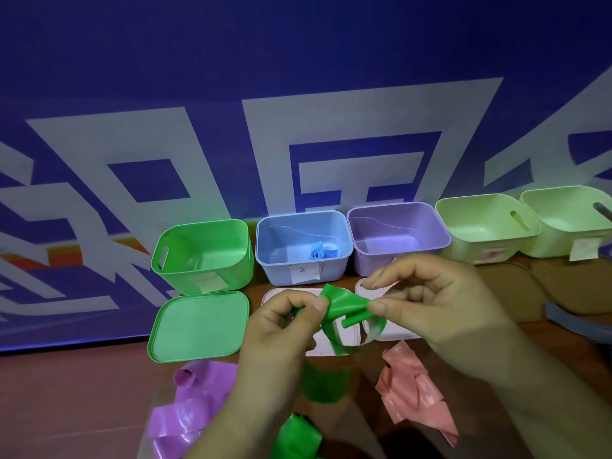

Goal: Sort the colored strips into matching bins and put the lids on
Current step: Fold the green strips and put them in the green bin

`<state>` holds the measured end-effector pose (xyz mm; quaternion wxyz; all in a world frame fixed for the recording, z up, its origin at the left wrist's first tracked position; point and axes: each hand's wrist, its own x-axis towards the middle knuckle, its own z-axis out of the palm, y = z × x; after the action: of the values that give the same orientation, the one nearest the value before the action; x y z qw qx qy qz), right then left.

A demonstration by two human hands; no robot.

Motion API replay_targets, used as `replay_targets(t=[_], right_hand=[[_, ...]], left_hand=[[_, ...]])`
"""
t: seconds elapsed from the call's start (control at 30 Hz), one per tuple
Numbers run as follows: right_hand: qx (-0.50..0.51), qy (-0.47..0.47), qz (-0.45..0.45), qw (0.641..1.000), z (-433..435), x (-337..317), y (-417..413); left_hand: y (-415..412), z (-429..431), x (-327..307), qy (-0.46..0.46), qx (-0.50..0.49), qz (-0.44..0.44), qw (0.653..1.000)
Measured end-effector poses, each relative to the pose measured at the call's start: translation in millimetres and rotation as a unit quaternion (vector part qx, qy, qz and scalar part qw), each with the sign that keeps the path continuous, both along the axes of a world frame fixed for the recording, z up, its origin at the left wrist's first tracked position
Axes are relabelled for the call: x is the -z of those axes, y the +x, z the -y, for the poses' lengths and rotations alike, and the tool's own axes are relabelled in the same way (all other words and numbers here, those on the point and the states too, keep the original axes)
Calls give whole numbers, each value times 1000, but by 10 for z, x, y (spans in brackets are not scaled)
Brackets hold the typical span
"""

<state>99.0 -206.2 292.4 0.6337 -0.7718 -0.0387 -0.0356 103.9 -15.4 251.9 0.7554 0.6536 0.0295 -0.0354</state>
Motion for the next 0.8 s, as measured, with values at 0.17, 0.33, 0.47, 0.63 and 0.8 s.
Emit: replay_targets(t=[0.17,0.33,0.47,0.63,0.8], right_hand=[[8,-35,-3,999,-12,34,23],[-12,-106,-10,994,-8,74,44],[23,-75,0,997,-55,127,58],[55,-29,28,998,-69,103,70],[34,-38,54,997,-37,31,109]], left_hand=[[9,-22,17,63,-2,78,995],[19,-58,75,94,-3,102,990],[17,-52,115,114,5,102,988],[41,-94,111,117,34,87,989],[200,-241,-20,144,24,79,986]])
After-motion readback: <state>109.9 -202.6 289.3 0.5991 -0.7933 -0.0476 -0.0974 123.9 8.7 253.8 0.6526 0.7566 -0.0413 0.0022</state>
